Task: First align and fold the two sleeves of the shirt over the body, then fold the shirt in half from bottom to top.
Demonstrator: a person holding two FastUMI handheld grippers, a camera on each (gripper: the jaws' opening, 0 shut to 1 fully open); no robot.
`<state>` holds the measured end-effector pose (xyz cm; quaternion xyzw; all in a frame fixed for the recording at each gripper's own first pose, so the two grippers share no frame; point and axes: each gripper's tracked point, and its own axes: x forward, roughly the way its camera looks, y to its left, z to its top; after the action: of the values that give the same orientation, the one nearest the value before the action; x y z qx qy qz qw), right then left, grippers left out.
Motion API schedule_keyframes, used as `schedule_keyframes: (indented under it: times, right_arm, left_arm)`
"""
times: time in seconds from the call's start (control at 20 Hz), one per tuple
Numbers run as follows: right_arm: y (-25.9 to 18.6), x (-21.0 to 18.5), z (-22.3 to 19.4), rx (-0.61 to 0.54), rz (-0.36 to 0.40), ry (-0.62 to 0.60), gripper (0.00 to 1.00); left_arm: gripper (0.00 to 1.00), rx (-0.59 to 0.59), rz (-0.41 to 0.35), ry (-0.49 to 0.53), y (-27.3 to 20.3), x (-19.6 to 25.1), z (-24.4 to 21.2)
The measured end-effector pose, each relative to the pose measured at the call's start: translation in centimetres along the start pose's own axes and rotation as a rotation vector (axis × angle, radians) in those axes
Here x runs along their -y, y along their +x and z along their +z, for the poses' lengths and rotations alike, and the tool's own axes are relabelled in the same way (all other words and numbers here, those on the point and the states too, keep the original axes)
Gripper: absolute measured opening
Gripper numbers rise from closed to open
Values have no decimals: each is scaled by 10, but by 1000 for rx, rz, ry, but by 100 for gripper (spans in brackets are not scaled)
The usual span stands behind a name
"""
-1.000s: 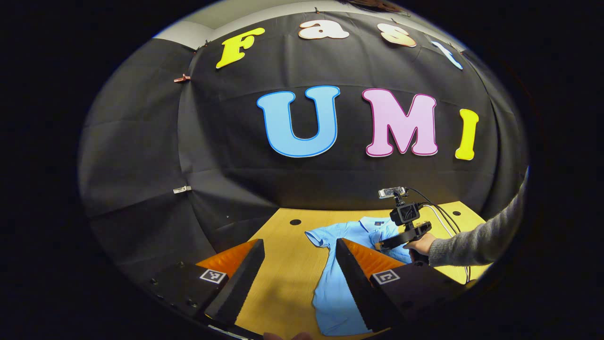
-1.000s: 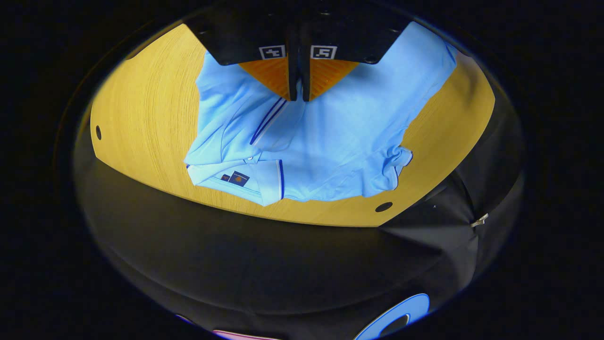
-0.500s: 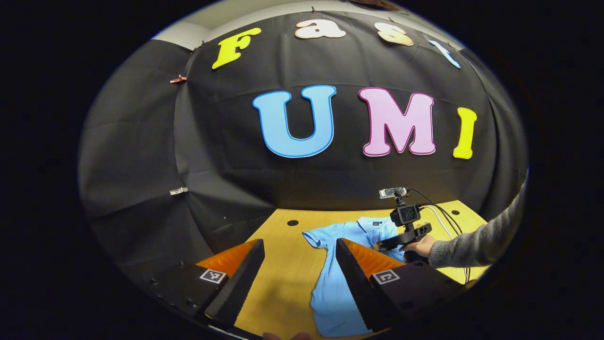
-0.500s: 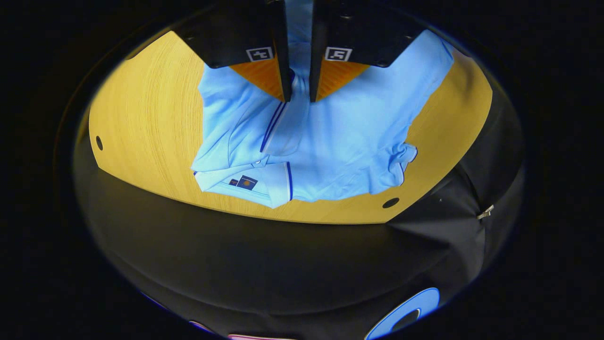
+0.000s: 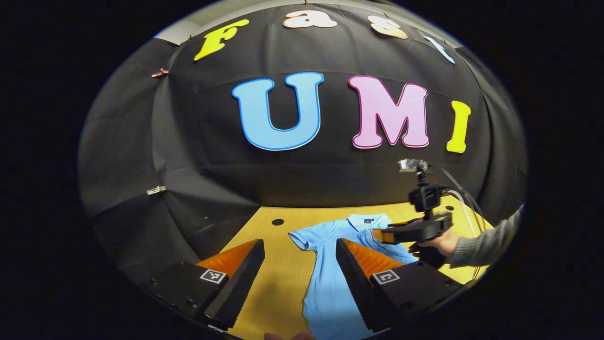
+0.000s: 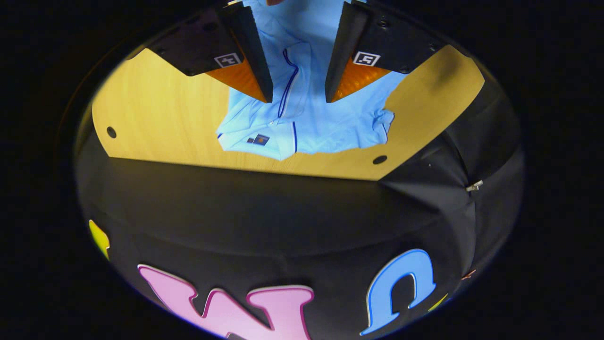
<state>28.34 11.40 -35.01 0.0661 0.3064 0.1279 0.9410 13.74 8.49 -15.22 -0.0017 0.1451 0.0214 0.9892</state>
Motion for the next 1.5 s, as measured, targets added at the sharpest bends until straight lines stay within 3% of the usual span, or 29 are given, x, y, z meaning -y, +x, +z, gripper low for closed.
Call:
schedule_keyframes:
  times: [0.25,0.55,0.85,1.05,1.3,1.35,1.5]
  right_arm:
    - [-86,22,27,88,6,-5,71]
    - [-171,60,27,111,-21,-10,71]
    - [-203,89,11,96,-62,30,71]
    - [-212,96,6,97,-75,10,71]
    - [-215,96,1,92,-70,6,71]
    - [-216,96,2,94,-70,8,71]
    - [-216,99,2,97,-73,23,71]
  left_arm:
    - [97,-60,-31,3,107,6,-28]
    - [97,-257,-26,-98,213,11,-105]
    - [97,-435,35,-251,257,3,-166]
    - [97,-482,71,-352,274,2,-183]
    - [98,-495,123,-345,292,-1,-187]
    - [91,-511,130,-334,290,1,-189]
    - [48,-515,90,-409,289,17,-186]
